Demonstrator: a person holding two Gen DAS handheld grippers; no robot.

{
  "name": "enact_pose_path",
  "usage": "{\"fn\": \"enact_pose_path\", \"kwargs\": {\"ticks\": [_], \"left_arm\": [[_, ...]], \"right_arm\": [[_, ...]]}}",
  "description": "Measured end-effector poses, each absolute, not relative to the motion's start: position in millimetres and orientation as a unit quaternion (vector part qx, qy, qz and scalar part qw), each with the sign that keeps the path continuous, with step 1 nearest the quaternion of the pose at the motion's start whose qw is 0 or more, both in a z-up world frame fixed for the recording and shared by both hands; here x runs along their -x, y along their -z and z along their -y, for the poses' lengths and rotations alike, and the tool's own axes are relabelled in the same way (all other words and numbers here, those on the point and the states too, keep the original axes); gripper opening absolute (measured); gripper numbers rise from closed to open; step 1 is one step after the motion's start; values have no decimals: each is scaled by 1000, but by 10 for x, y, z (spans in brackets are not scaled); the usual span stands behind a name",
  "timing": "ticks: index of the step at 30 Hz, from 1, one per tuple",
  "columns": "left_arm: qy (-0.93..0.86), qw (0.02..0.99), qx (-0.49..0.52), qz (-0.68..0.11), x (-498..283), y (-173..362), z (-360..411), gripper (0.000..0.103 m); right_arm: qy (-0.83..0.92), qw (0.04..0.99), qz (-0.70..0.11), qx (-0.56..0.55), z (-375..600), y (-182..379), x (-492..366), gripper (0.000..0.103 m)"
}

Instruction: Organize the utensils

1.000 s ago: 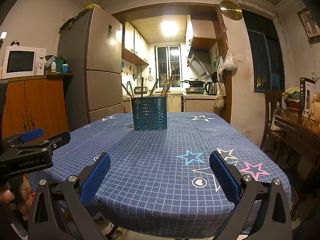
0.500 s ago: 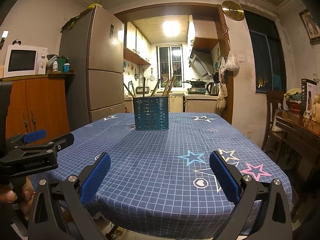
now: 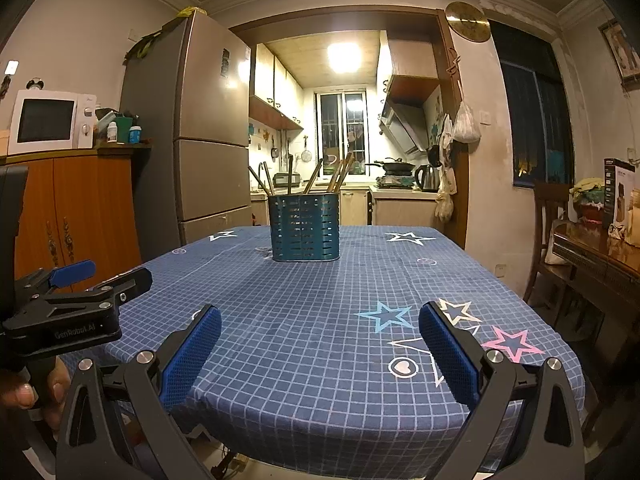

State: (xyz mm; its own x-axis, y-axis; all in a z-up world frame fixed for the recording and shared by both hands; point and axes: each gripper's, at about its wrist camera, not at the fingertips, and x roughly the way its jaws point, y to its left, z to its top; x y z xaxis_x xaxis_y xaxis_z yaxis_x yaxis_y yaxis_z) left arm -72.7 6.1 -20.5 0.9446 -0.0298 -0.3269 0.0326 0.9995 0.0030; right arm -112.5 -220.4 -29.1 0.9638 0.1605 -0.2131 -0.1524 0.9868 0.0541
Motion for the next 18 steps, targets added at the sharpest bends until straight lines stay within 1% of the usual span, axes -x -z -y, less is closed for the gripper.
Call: {"fn": "enact_pose_path", "kwargs": {"ticks": [18], "left_arm": [[12,986,-6,-165,704,205,-61,97]], "right_arm": [[-78,991,-108,-20,2194,295,1111,98]]}}
